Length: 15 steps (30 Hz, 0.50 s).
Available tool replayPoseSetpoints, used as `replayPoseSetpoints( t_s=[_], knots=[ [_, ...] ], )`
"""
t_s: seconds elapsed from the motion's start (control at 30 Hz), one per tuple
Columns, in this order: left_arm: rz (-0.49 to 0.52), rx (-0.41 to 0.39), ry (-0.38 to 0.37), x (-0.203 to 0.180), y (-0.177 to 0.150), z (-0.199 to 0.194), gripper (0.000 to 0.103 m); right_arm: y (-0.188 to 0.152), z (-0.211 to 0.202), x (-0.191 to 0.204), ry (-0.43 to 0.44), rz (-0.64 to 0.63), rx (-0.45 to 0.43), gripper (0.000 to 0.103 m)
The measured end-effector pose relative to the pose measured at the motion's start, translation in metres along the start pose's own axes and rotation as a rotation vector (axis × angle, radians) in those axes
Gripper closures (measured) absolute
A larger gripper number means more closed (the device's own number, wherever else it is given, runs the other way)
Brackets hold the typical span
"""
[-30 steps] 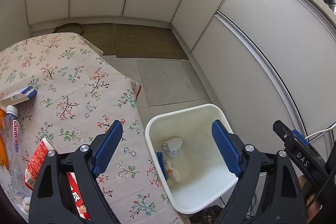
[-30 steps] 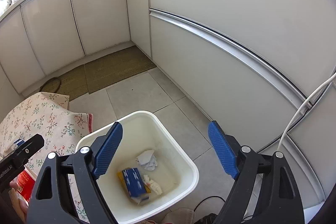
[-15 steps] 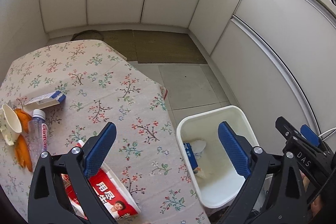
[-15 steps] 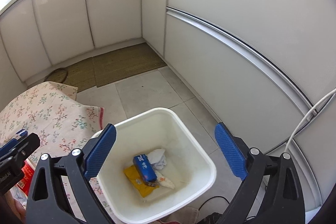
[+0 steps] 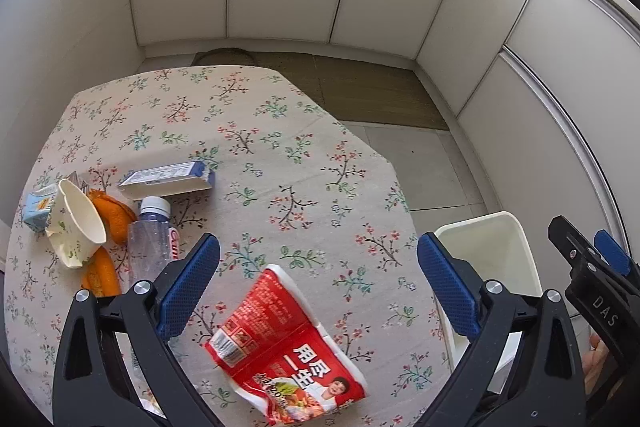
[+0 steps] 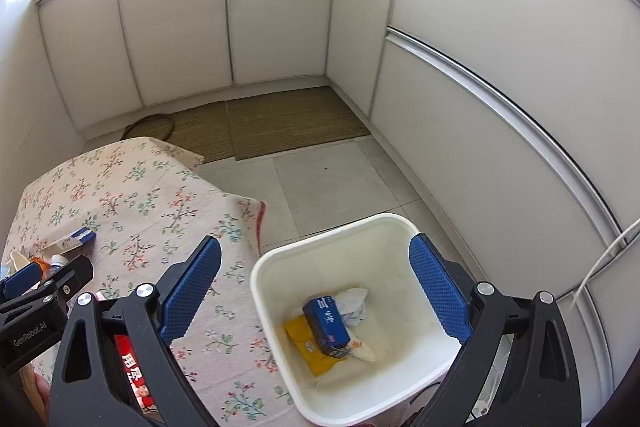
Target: Collect trash
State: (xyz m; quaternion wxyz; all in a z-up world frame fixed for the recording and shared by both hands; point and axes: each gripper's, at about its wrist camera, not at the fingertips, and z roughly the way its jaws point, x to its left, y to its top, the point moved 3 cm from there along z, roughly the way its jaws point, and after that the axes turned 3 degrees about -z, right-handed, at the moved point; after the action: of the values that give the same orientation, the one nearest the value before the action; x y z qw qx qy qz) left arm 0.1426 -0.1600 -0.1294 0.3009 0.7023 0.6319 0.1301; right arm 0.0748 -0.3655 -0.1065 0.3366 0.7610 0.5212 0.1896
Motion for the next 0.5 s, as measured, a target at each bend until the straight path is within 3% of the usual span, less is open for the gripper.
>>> replayPoseSetpoints(
  t_s=[0.5],
  knots=[
    [-0.119,0.007,0.08,0.089,0.004,-0.011,0.008,-0.004,0.0,0.094,0.087,-0.134,0.013,0.011]
  ],
)
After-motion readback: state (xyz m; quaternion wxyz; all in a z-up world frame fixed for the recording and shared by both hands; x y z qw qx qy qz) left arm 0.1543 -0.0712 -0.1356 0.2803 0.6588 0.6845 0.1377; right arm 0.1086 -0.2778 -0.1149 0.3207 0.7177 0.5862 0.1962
